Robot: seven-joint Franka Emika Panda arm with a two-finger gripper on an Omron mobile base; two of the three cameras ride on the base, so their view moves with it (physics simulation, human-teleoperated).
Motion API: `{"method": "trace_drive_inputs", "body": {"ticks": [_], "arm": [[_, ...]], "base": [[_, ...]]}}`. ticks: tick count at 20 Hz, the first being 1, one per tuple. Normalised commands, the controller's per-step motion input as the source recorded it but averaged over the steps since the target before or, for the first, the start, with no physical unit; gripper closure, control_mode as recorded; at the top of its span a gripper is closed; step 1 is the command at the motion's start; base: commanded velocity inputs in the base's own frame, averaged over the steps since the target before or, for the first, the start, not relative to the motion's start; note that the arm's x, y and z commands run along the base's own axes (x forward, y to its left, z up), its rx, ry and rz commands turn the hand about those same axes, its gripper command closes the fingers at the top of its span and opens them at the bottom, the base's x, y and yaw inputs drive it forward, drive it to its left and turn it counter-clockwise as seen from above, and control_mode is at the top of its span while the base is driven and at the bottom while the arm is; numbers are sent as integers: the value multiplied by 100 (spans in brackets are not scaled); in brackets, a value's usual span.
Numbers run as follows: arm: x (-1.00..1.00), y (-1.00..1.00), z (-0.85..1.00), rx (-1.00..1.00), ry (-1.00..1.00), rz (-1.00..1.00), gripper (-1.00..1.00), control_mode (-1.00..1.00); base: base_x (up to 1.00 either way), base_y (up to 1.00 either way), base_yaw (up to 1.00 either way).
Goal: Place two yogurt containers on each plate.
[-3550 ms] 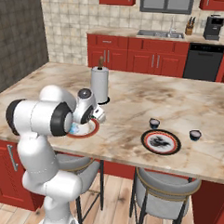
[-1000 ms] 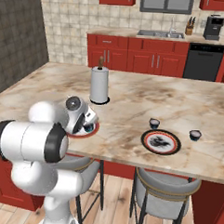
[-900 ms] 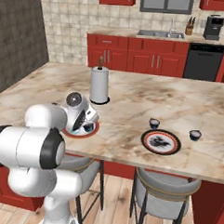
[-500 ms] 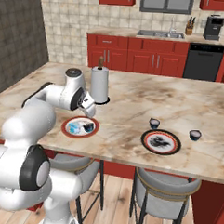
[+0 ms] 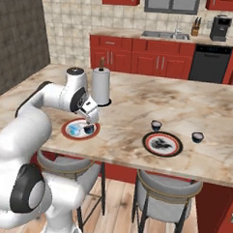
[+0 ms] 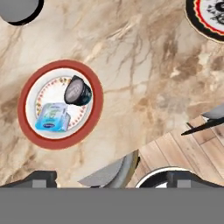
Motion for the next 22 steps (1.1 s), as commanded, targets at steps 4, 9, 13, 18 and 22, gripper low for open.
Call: {"method": "trace_drive_inputs", "body": {"ticks": [4, 9, 13, 18, 22], "arm": [[0, 0, 0, 0, 0, 0, -100, 100], [0, 0, 0, 0, 0, 0, -100, 100], [0, 0, 0, 0, 0, 0, -100, 100], [0, 0, 0, 0, 0, 0, -100, 100], [100, -34, 3, 0, 4, 0, -100, -100]], "base": [[-43, -100, -2], [7, -100, -1], [39, -98, 0], [88, -53, 0], [0, 0, 0]]}}
